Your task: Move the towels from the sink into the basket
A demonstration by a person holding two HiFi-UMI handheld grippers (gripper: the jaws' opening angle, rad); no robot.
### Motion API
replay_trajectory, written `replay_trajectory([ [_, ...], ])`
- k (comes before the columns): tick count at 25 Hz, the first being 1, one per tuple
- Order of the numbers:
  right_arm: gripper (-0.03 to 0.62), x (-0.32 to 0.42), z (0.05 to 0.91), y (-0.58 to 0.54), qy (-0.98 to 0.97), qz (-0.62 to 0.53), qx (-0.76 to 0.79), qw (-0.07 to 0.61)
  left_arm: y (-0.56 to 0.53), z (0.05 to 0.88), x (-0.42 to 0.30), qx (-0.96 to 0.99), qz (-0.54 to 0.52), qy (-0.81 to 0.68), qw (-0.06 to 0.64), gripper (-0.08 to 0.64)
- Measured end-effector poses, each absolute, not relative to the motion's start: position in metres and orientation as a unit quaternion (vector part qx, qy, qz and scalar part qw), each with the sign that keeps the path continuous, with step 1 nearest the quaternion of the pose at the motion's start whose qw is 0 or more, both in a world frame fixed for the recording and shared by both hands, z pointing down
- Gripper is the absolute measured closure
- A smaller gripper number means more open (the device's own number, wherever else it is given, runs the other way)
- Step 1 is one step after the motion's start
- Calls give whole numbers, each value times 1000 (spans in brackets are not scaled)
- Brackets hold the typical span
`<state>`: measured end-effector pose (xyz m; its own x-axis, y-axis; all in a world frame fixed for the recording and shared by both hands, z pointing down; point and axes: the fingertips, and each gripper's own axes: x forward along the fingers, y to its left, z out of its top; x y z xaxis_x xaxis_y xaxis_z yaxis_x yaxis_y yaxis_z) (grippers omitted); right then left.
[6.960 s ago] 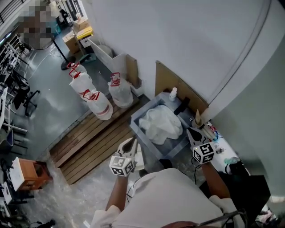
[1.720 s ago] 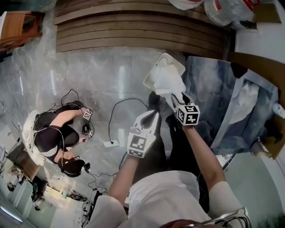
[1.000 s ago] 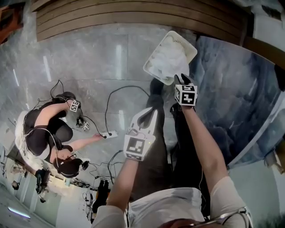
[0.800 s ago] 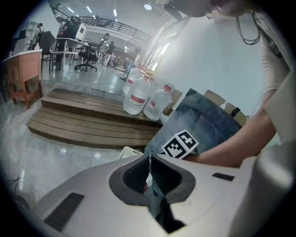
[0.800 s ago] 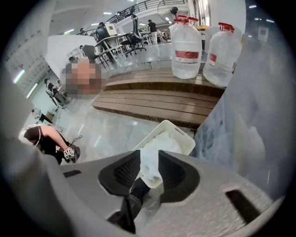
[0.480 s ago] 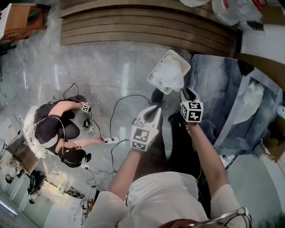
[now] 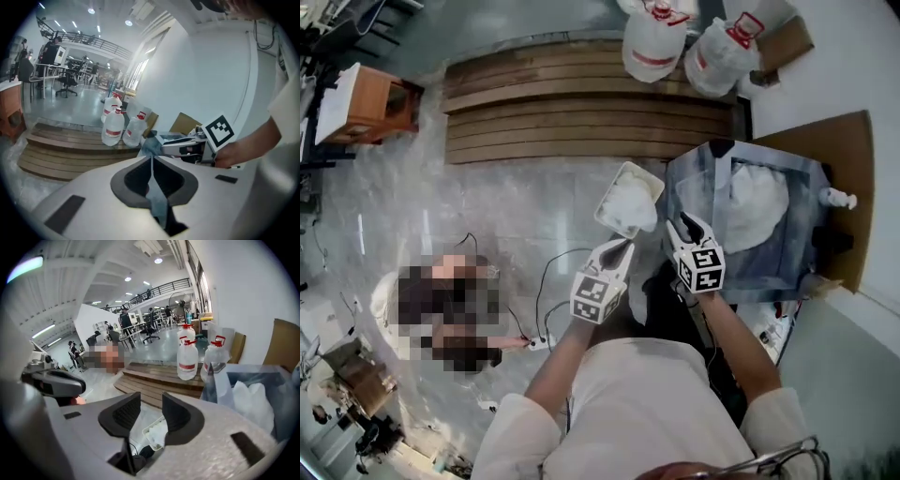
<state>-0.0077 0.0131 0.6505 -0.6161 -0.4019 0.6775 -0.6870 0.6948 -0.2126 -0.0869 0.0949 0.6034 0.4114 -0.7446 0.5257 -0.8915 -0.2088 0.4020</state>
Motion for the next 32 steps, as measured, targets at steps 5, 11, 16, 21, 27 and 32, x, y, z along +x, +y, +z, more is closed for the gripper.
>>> replay_trajectory([
  [5,428,50,568,21,-878,208,333,273,88,536,-33,805,101,-491,317,543],
  [11,403,121,490,30,-877,191,377,227,81,467,13,843,85,-454,278,543],
  [16,400,175,436,33,-868,180,424,188,68,427,28,856,78,-444,254,543],
  [21,400,234,392,36,-851,152,475,166,59,393,46,872,72,-428,227,543],
  [27,428,293,353,45,-825,129,533,139,47,367,63,887,71,-409,201,543],
  [32,457,333,338,56,-796,128,580,117,33,355,82,899,70,-388,189,543],
])
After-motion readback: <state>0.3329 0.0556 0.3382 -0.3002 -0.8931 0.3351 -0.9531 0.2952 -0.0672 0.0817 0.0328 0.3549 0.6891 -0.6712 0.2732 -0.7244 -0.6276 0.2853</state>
